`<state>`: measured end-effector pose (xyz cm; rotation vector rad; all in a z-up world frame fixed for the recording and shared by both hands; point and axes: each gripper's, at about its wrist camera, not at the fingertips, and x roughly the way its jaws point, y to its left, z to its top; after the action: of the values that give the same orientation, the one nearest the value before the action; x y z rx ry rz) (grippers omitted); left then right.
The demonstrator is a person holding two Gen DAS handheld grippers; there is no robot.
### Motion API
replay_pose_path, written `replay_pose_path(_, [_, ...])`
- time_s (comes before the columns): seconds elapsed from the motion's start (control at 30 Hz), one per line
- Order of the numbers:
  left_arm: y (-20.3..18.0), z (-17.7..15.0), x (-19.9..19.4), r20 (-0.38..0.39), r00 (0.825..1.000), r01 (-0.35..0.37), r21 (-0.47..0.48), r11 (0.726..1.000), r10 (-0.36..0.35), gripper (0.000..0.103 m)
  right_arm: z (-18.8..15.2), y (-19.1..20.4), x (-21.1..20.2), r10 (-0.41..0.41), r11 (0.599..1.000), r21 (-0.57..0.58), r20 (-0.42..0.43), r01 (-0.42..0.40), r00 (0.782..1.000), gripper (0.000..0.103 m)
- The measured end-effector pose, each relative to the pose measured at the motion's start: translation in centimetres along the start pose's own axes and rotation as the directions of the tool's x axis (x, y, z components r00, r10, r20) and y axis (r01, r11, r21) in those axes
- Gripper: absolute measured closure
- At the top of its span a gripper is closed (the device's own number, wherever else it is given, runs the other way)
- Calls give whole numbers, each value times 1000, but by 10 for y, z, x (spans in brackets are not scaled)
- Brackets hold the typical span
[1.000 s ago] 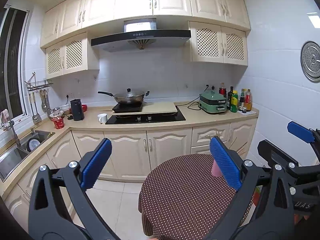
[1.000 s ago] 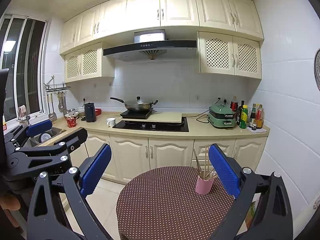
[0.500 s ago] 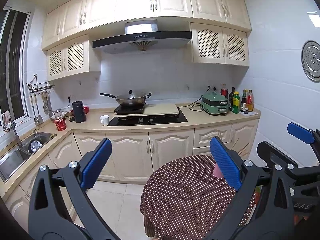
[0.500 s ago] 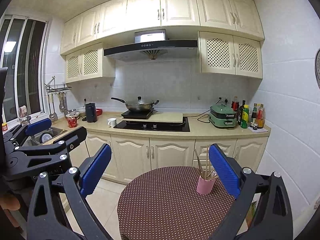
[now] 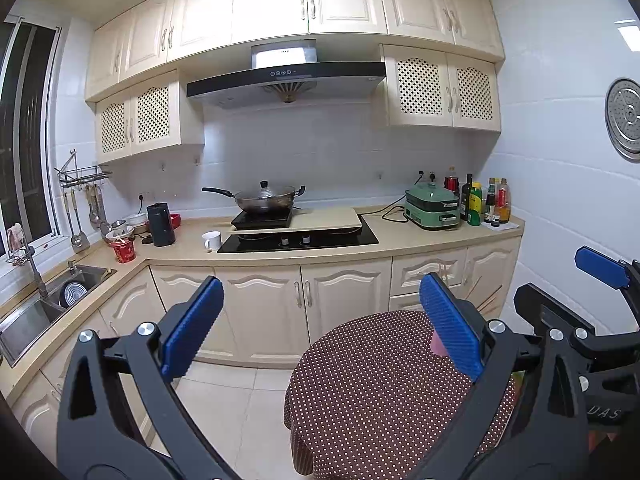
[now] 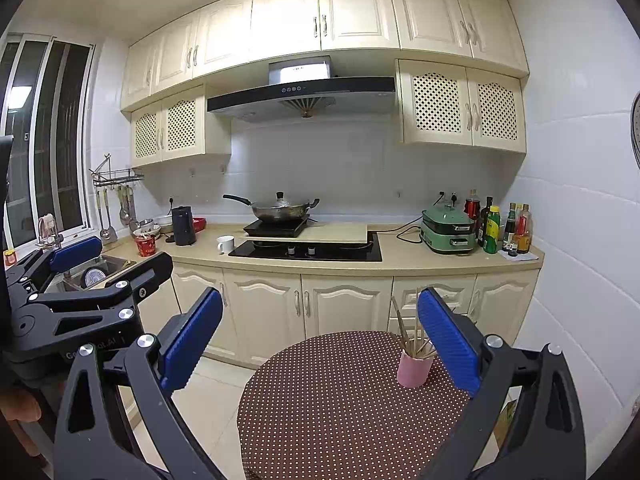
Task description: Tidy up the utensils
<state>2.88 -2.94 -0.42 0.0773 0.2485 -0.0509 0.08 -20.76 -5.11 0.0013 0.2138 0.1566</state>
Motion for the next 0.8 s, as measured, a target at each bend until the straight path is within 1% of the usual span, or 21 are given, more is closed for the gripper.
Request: replay_pose_path(0.8, [3, 3, 5, -2, 1000, -11, 6, 1000, 11, 6, 1, 3, 6, 7, 1000, 16, -12, -7, 1000, 9])
